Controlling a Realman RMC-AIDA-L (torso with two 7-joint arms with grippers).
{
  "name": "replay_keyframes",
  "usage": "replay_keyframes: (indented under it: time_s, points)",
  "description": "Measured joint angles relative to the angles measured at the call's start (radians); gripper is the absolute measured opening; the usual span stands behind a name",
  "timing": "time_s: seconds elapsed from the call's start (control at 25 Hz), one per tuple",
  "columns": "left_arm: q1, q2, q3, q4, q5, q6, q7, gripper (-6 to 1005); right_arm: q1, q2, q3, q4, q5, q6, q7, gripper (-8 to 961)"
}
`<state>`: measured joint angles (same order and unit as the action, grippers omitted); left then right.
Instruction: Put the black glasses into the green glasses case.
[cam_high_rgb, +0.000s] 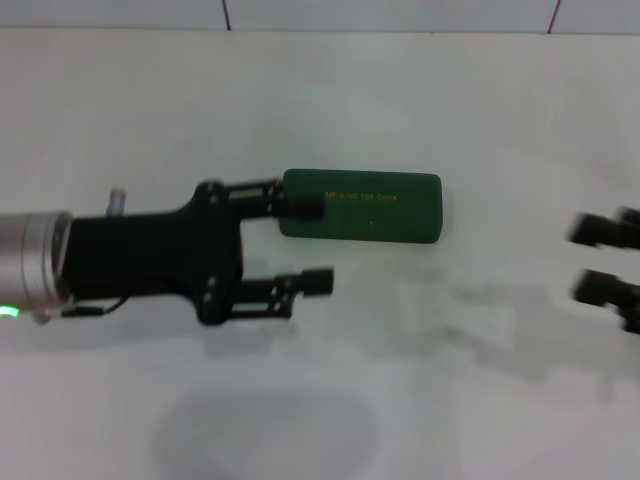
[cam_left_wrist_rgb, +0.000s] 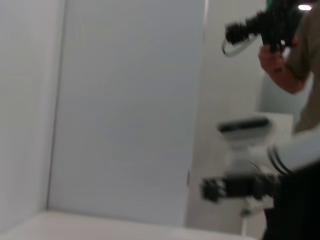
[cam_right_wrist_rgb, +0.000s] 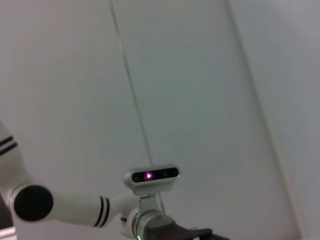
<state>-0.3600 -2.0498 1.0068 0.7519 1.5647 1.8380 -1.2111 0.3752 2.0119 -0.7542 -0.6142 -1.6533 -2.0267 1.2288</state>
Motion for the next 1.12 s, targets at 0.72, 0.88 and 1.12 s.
replay_keyframes:
  time_s: [0.72, 0.88, 1.12]
  points:
    - [0.013, 0.031, -0.045, -0.154, 0.000, 0.086, 0.070, 698, 0.192, 0.012, -0.265, -0.038, 0.024, 0.168, 0.109, 831]
    - [0.012, 0.033, -0.046, -0.177, 0.000, 0.087, 0.092, 698, 0.191, 0.012, -0.268, -0.038, 0.019, 0.167, 0.109, 836]
    - [0.011, 0.031, -0.047, -0.183, 0.000, 0.087, 0.096, 698, 0.187, 0.012, -0.290, -0.033, 0.023, 0.170, 0.100, 837]
